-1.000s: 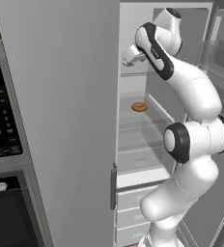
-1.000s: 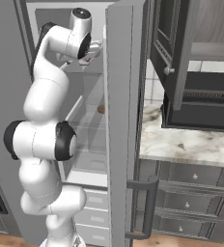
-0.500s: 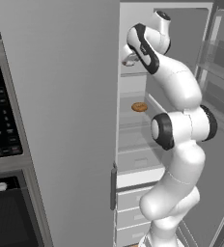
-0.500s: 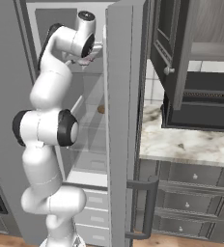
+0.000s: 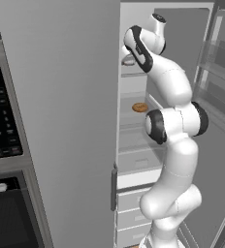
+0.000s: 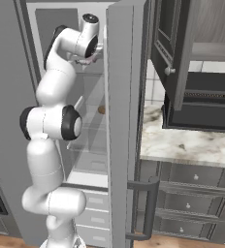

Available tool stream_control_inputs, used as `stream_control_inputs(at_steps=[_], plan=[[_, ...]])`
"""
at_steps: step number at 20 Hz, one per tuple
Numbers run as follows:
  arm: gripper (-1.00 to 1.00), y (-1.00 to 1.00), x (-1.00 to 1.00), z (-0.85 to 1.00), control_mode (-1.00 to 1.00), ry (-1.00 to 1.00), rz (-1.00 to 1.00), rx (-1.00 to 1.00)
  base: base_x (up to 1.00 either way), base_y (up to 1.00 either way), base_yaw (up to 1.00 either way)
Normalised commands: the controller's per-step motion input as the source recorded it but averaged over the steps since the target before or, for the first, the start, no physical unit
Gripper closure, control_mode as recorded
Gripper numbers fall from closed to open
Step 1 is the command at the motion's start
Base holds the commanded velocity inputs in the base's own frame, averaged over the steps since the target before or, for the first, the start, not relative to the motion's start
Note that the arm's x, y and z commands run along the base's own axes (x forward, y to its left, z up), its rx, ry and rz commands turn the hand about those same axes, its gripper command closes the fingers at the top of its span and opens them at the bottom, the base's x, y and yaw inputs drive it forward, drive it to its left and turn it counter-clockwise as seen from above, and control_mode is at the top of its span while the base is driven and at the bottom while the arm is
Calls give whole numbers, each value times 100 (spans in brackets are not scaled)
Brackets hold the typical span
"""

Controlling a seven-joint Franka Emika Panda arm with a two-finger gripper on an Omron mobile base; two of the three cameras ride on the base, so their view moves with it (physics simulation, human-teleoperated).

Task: Retrieve the bottle and the shaker from the cabinet and place them next to the mixing bowl on the counter. Then add garlic from the fridge to the mixing bowl.

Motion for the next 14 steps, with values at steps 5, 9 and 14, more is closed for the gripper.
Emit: stream_control_inputs(at_steps=[5, 9, 14], plan=[[100, 0, 7, -14, -100, 1, 0, 0, 0, 0, 0], [100, 0, -46, -13, -100, -2, 0, 0, 0, 0, 0], [100, -18, -100, -29, -100, -24, 0, 2, 0, 0, 0]])
